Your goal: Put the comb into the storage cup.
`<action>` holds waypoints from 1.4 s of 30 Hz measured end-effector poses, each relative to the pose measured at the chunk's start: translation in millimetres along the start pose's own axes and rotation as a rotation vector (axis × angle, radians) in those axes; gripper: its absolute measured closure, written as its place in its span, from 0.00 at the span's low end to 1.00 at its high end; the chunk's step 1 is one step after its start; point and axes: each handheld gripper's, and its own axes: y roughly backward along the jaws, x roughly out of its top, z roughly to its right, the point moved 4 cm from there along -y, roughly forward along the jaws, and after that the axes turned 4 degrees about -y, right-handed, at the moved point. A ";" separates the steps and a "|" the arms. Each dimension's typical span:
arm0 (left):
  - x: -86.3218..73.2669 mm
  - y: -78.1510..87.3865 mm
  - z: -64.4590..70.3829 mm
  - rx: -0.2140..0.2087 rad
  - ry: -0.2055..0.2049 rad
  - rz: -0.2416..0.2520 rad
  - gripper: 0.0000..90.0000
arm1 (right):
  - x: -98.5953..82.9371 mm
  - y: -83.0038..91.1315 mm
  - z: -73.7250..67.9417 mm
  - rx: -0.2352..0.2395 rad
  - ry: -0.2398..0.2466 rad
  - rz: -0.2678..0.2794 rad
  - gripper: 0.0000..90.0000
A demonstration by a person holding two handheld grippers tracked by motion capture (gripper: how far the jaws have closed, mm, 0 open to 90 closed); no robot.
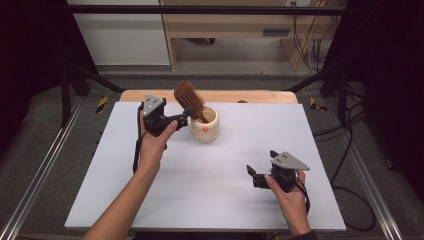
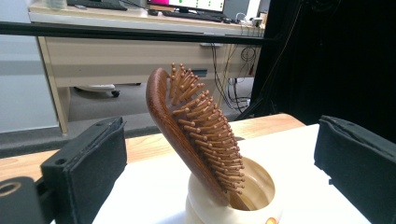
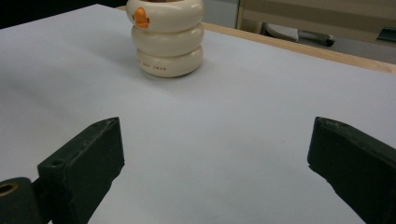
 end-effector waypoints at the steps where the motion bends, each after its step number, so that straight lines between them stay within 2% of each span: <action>1: -0.3 0.8 0.1 -0.002 -0.002 -0.003 0.03 | -0.1 -0.1 -0.1 0.000 0.001 0.000 0.04; 6: 1.4 10.0 -1.3 0.004 -0.004 0.004 0.03 | 0.4 0.6 -0.7 0.005 0.004 0.001 0.04; 15: 8.1 29.0 -6.6 -0.010 0.016 0.011 0.03 | 1.5 3.4 0.7 0.007 -0.017 0.015 0.04; 21: 13.7 42.7 -13.2 -0.008 0.008 0.026 0.03 | 1.7 4.1 1.9 0.016 -0.029 0.019 0.04; 30: 13.7 59.9 -26.0 -0.006 0.009 0.038 0.03 | 2.5 6.1 3.2 0.018 -0.029 0.026 0.04; 42: 8.1 79.5 -37.9 -0.009 -0.013 0.041 0.03 | 2.3 8.0 6.3 0.015 -0.035 0.035 0.04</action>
